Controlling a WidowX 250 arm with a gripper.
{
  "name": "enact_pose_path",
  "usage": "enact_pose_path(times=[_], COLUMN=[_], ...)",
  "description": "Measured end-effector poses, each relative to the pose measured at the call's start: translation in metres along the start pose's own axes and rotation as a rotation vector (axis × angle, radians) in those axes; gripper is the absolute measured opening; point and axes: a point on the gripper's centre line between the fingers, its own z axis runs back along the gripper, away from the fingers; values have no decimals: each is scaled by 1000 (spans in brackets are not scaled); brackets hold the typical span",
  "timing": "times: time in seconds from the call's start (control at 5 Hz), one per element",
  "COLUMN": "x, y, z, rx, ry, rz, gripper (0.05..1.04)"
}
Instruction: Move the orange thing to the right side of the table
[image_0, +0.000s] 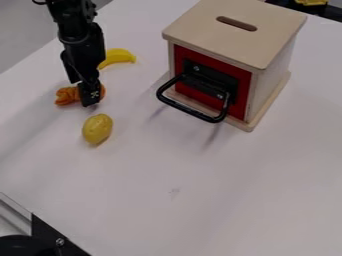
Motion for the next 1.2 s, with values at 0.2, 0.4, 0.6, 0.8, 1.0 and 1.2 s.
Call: enact_pose_path(times=[0.2, 0.4, 0.6, 0.8, 1.0, 1.2], x=[0, 1, 1, 0, 2, 10], y=[0, 0, 0, 7, 7, -4], z=[-1, -1, 2, 32, 66, 112], rx=[-3, -4, -2, 40, 63, 88], ry=[3, -2, -5, -21, -50, -134], rz=[0, 11, 17, 57, 84, 103], gripper=[664, 459, 413, 410, 410, 410])
